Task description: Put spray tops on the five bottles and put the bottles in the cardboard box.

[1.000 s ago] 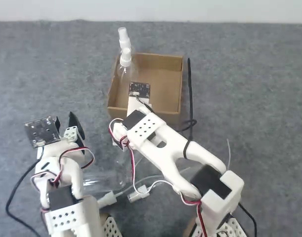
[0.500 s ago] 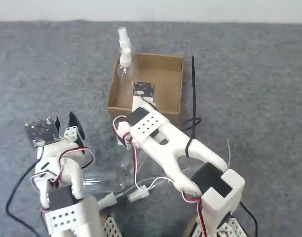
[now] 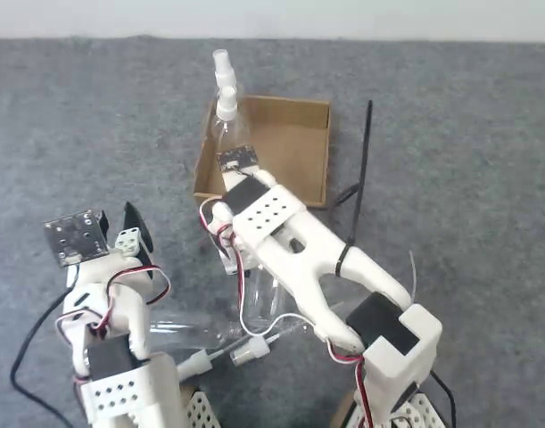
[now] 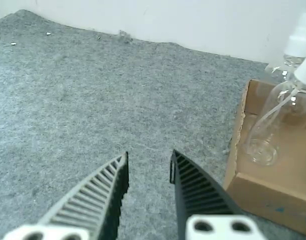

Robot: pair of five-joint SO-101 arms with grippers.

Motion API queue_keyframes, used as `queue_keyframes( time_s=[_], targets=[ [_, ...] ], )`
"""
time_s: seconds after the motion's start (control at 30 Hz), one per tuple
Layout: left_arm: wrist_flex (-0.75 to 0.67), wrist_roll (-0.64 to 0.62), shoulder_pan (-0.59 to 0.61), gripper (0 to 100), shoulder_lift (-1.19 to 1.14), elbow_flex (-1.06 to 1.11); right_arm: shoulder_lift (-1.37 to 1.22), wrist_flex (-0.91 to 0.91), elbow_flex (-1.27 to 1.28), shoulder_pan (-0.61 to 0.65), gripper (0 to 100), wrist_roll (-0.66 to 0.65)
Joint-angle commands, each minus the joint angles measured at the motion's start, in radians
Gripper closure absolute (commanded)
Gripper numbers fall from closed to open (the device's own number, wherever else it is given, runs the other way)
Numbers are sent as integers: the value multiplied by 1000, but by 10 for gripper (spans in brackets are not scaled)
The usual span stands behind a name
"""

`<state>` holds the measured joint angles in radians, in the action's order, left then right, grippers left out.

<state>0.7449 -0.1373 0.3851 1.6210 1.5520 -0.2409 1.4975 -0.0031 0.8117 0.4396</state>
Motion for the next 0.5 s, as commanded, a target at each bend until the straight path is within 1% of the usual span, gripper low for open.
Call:
queue_keyframes(
  time_s=[0.0,0.13,0.27,0.47],
  targets=[
    [-34,8,2,870,11,-7,22,62,-94,-47,842,-114],
    [-34,8,2,870,11,-7,22,125,-140,-87,842,-213],
    [-34,8,2,870,11,-7,22,185,-170,-97,842,-310],
    [-34,8,2,870,11,-7,22,191,-170,-94,842,-436]
  ],
)
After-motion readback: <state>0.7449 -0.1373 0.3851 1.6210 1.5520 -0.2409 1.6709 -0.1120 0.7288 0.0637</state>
